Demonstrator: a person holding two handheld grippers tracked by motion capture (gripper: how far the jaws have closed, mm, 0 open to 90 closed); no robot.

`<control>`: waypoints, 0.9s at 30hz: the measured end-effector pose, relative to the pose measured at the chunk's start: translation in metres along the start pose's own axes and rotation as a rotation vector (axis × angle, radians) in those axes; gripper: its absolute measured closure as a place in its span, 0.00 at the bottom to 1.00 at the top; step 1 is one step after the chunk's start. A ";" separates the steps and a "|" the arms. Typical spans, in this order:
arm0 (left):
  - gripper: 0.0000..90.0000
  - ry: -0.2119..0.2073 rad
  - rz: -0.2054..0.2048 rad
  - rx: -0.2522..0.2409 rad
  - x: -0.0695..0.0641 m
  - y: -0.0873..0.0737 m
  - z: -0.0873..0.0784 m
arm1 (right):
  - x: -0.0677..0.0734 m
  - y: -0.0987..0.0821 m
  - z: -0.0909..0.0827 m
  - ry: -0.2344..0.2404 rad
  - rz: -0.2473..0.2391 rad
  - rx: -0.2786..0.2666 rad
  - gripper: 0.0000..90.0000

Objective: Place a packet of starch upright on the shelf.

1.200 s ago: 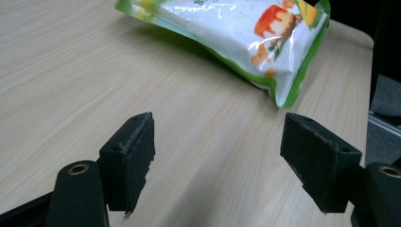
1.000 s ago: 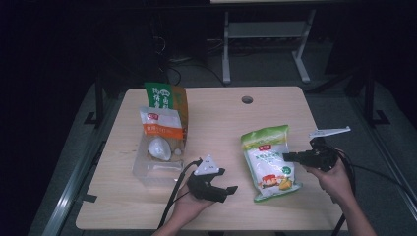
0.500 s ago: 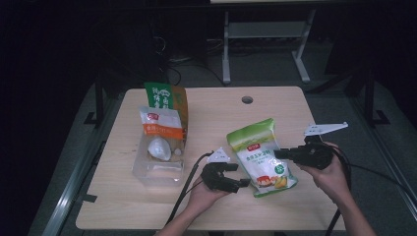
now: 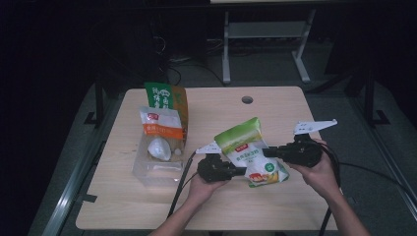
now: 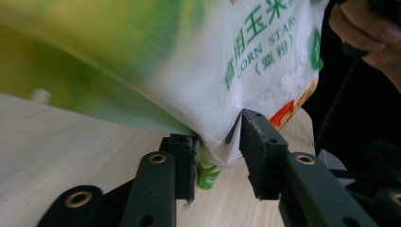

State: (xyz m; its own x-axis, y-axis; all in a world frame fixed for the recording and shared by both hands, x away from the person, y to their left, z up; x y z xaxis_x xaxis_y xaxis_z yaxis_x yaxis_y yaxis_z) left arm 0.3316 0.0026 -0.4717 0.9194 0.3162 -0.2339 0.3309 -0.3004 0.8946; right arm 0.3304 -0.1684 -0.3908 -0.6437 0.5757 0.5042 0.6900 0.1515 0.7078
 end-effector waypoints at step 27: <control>0.89 0.270 0.177 0.088 0.006 0.005 -0.043 | 0.001 -0.011 0.048 -0.023 -0.088 0.030 0.95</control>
State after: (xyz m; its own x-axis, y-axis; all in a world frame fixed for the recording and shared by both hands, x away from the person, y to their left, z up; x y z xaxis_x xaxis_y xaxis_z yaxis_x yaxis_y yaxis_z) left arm 0.3297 0.0414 -0.4520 0.8789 0.4752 0.0421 0.1987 -0.4449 0.8733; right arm 0.3381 -0.1309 -0.4224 -0.6949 0.5772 0.4288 0.6408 0.2265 0.7336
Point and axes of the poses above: each handheld gripper's, and its own axes: z roughly forward along the jaws, y roughly out of its top, x roughly to its left, the point moved 7 cm from there along z, roughly forward along the jaws, and after that the axes turned 14 degrees about z, right-handed, at the moved point
